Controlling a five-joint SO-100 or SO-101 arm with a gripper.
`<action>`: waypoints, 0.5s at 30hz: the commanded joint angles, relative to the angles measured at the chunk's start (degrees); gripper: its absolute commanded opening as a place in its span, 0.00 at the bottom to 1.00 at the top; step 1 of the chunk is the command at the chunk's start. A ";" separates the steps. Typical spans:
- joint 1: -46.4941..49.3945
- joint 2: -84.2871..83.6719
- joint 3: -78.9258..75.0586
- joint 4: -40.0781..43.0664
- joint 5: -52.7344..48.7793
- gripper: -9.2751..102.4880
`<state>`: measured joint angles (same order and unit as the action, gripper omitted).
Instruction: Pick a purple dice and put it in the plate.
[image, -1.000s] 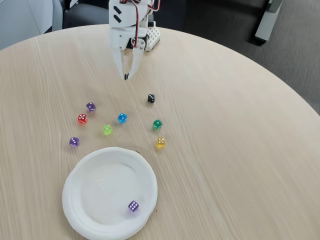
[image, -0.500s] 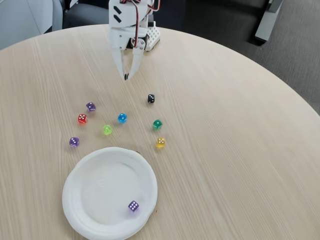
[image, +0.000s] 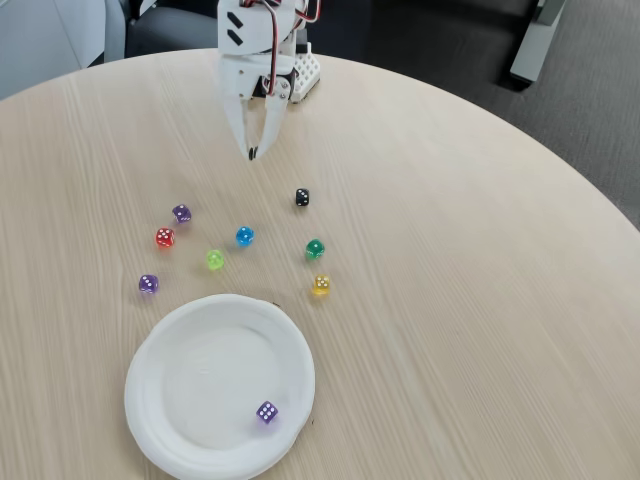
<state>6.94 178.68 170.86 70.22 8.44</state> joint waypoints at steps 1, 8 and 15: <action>0.44 0.44 -0.18 0.26 0.62 0.09; 0.44 0.44 -0.18 0.26 0.62 0.09; 0.44 0.44 -0.18 0.26 0.62 0.09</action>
